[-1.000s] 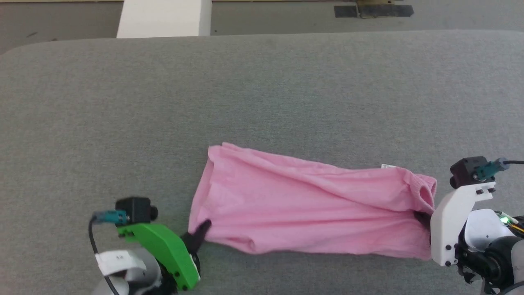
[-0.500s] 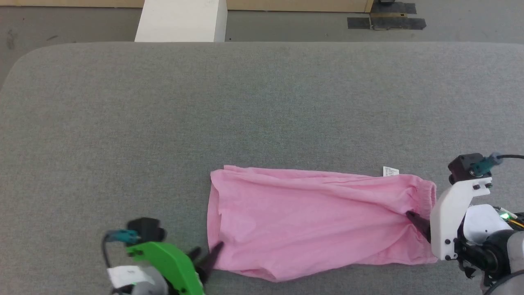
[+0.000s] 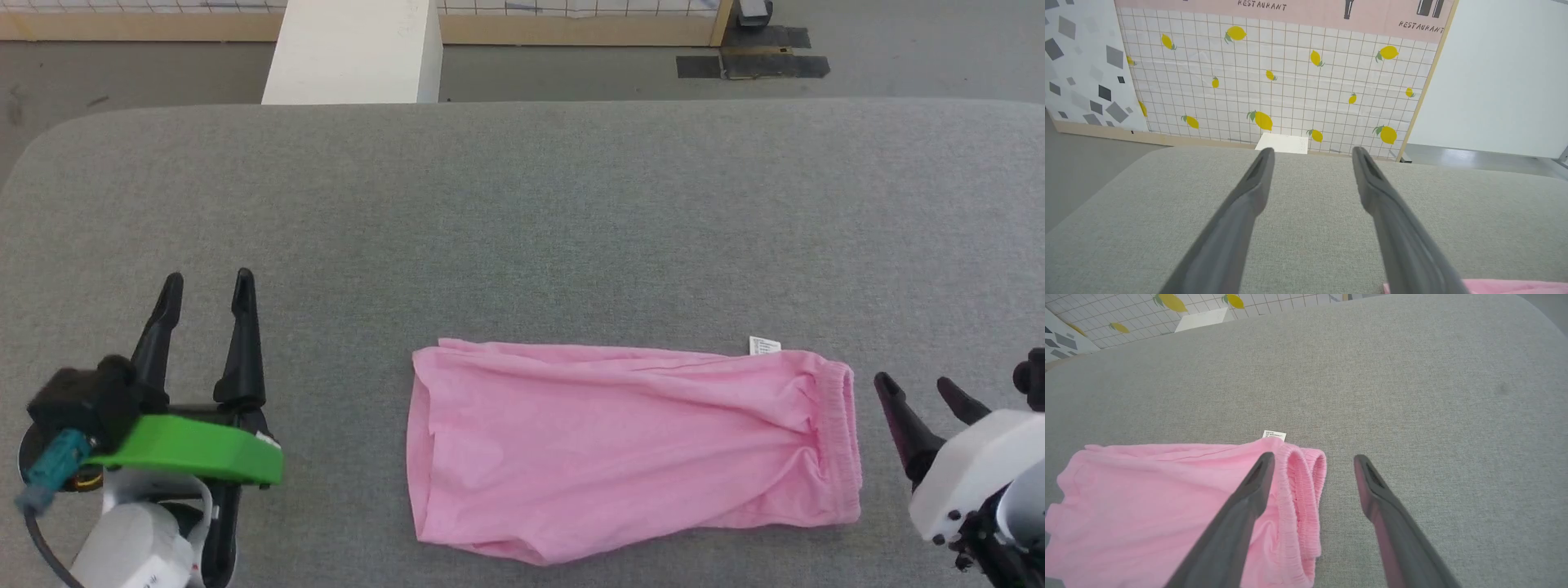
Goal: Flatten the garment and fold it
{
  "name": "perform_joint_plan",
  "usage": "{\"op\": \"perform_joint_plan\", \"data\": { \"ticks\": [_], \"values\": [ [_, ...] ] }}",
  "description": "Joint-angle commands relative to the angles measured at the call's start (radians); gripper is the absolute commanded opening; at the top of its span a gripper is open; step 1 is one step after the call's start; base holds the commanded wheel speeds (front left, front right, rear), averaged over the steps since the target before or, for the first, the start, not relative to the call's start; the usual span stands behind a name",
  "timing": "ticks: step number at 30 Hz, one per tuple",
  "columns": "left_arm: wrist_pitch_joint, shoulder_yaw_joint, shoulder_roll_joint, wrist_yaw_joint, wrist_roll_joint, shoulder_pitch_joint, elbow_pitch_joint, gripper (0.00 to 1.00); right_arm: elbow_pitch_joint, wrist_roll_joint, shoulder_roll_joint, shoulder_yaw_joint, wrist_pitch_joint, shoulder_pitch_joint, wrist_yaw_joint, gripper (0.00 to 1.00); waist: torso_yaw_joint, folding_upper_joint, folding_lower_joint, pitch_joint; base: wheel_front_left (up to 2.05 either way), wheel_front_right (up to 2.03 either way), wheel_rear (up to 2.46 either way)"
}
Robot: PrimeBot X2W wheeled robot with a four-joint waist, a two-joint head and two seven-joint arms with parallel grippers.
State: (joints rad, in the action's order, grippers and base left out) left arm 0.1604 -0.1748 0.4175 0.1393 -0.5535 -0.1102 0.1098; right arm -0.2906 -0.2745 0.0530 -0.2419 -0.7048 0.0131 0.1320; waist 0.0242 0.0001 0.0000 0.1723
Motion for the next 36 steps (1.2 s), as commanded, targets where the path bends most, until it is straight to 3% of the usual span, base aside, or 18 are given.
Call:
{"op": "perform_joint_plan", "data": {
  "ticks": [1, 8, 13, 19, 26, 27, 28, 29, 36],
  "values": [
    [0.047, -0.004, -0.003, -0.014, 0.030, -0.012, -0.020, 1.00, 0.006, 0.003, -0.002, 0.011, 0.045, 0.020, -0.001, 1.00, -0.002, -0.0001, 0.0000, 0.003, 0.00, 0.00, 0.00],
    [0.100, 0.022, -0.056, -0.032, 0.156, -0.018, -0.043, 1.00, 0.159, 0.039, -0.003, 0.045, 0.203, -0.004, -0.001, 1.00, -0.007, -0.0001, 0.0000, 0.028, 0.00, 0.00, 0.00],
    [0.101, 0.086, -0.126, -0.062, 0.211, 0.005, -0.021, 1.00, 0.306, 0.071, -0.003, 0.088, 0.232, -0.086, -0.001, 1.00, -0.001, -0.0001, 0.0000, 0.044, 0.00, 0.00, 0.00],
    [0.101, 0.138, -0.186, -0.115, 0.245, 0.027, -0.040, 1.00, 0.447, 0.126, -0.003, 0.079, 0.133, -0.139, -0.001, 1.00, 0.016, -0.0001, 0.0000, 0.053, 0.00, 0.00, 0.00],
    [0.101, 0.193, -0.232, -0.157, 0.270, 0.042, -0.054, 1.00, 0.457, 0.180, -0.003, 0.097, -0.100, -0.176, -0.001, 1.00, 0.018, -0.0001, 0.0000, 0.055, 0.00, 0.00, 0.00],
    [0.101, 0.199, -0.238, -0.162, 0.275, 0.043, -0.055, 1.00, 0.451, 0.184, -0.003, 0.102, -0.142, -0.182, -0.001, 0.84, 0.018, -0.0001, 0.0000, 0.055, 0.00, 0.00, 0.00],
    [0.101, 0.202, -0.243, -0.167, 0.278, 0.043, -0.056, 1.00, 0.444, 0.184, -0.003, 0.105, -0.168, -0.188, -0.001, 0.33, 0.019, -0.0001, 0.0000, 0.056, 0.00, 0.00, 0.00],
    [0.101, 0.206, -0.249, -0.172, 0.283, 0.041, -0.056, 1.00, 0.434, 0.186, -0.003, 0.108, -0.194, -0.195, -0.001, 0.00, 0.020, -0.0001, 0.0000, 0.057, 0.00, 0.00, 0.00],
    [0.101, 0.222, -0.276, -0.199, 0.309, 0.026, -0.056, 1.00, 0.402, 0.175, 0.008, 0.071, -0.232, -0.240, -0.001, 0.00, 0.024, -0.0001, 0.0000, 0.065, 0.00, 0.00, 0.00]
  ]
}}
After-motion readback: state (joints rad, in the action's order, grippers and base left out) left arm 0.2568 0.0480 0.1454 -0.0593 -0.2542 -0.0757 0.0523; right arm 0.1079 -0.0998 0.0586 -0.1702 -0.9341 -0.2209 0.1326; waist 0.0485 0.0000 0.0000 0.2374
